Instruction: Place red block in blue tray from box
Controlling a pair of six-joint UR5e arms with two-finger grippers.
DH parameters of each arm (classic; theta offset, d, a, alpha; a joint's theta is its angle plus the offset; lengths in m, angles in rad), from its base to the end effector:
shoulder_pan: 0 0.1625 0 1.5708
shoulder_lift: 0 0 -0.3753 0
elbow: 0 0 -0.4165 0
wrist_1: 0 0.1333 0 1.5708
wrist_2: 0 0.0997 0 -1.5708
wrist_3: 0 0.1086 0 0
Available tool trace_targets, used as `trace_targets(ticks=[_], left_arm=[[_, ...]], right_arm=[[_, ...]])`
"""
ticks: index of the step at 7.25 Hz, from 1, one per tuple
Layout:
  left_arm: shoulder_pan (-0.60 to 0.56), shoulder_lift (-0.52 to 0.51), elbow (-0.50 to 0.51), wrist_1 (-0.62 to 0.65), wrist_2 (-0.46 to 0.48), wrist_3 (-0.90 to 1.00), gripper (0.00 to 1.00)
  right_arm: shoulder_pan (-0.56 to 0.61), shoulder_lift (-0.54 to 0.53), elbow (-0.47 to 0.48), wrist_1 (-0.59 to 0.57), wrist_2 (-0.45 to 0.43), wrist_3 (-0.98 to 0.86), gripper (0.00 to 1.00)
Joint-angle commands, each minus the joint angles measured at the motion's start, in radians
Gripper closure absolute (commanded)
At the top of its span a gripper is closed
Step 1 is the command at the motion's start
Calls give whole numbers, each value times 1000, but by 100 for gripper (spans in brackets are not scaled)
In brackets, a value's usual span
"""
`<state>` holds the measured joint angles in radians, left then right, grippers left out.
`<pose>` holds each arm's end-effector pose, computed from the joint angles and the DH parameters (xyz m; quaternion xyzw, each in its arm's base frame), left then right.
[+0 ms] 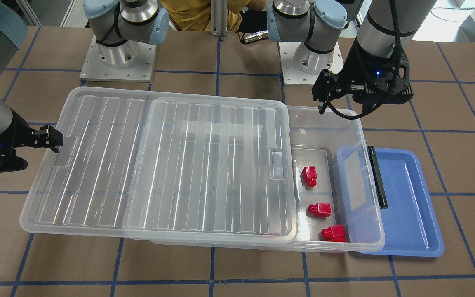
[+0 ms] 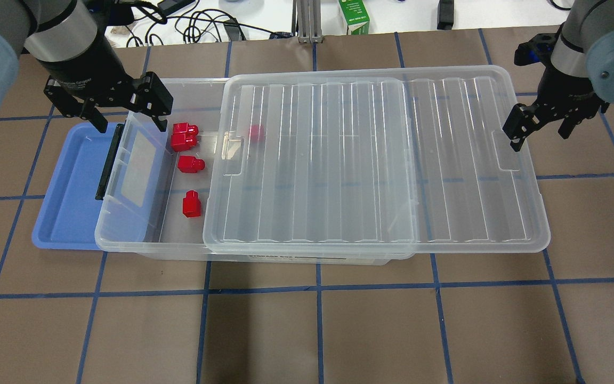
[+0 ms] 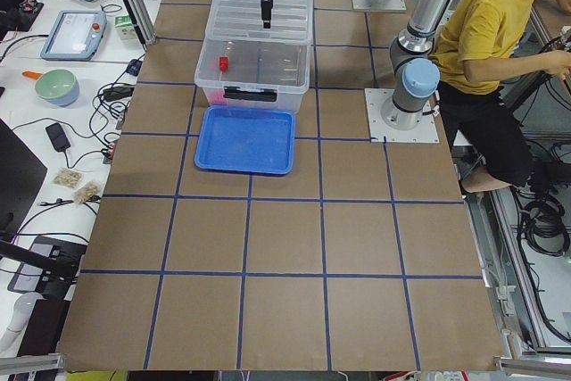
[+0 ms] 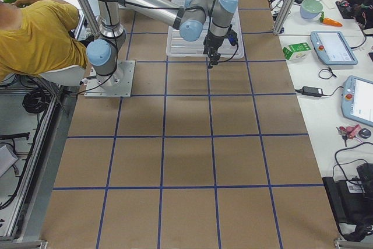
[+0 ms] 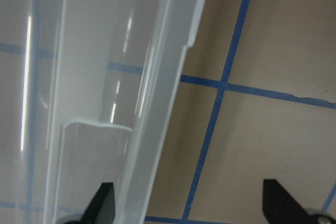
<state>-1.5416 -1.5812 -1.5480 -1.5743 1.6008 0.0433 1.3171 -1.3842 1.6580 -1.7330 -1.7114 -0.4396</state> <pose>-0.1148 -0.5246 0.4353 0.0070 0.9999 -0.0039 0.0152 -0.0257 -0.5695 0.3007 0.0963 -0.9913 -0.0762 0.0471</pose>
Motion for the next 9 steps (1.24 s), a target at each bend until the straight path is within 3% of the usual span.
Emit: trace_targets(ticks=[1, 2, 3, 6, 9], left_arm=[[0, 0, -7, 2, 1, 6, 0], [2, 0, -38, 2, 1, 22, 0], [0, -8, -88, 23, -2, 38, 0], [5, -54, -337, 392, -8, 85, 0], [6, -94, -368, 441, -5, 86, 0]], right_arm=[[4, -58, -15, 9, 10, 50, 0], [13, -84, -38, 33, 41, 96, 0], [33, -101, -88, 127, 58, 195, 0], [135, -101, -175, 248, 50, 373, 0], [214, -110, -179, 247, 62, 444, 0]])
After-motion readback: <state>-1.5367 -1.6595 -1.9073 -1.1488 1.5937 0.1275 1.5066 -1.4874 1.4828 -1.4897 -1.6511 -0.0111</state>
